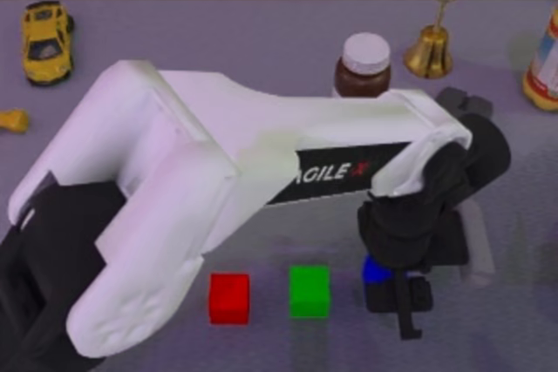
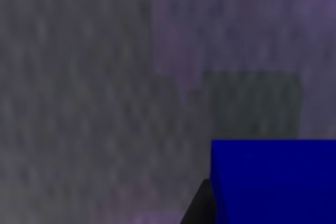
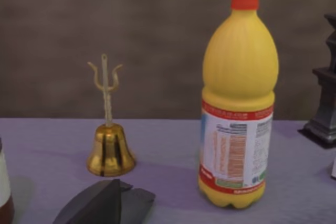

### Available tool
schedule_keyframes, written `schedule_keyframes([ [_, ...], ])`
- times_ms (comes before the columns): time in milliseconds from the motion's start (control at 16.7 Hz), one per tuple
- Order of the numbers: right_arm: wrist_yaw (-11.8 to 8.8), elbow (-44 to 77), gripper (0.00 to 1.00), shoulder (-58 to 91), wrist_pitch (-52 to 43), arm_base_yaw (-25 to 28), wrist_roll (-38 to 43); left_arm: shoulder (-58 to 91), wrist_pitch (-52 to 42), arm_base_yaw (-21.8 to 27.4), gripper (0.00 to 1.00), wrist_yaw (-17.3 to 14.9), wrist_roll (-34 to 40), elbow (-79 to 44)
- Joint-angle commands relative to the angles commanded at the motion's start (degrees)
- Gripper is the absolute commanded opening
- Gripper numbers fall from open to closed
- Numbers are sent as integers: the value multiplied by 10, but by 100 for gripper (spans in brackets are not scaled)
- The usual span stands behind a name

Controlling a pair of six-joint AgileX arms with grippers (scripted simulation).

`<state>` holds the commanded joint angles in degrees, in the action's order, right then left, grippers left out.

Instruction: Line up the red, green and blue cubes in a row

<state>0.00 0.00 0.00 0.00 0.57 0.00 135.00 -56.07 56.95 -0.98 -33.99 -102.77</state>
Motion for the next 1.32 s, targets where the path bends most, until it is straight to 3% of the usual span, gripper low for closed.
schedule_keyframes([
  [180,0,0,100,0,0,0,0,0,0,0,0,0,0,0],
  [960,0,0,100,0,0,0,0,0,0,0,98,0,0,0],
  [1320,0,0,100,0,0,0,0,0,0,0,100,0,0,0],
])
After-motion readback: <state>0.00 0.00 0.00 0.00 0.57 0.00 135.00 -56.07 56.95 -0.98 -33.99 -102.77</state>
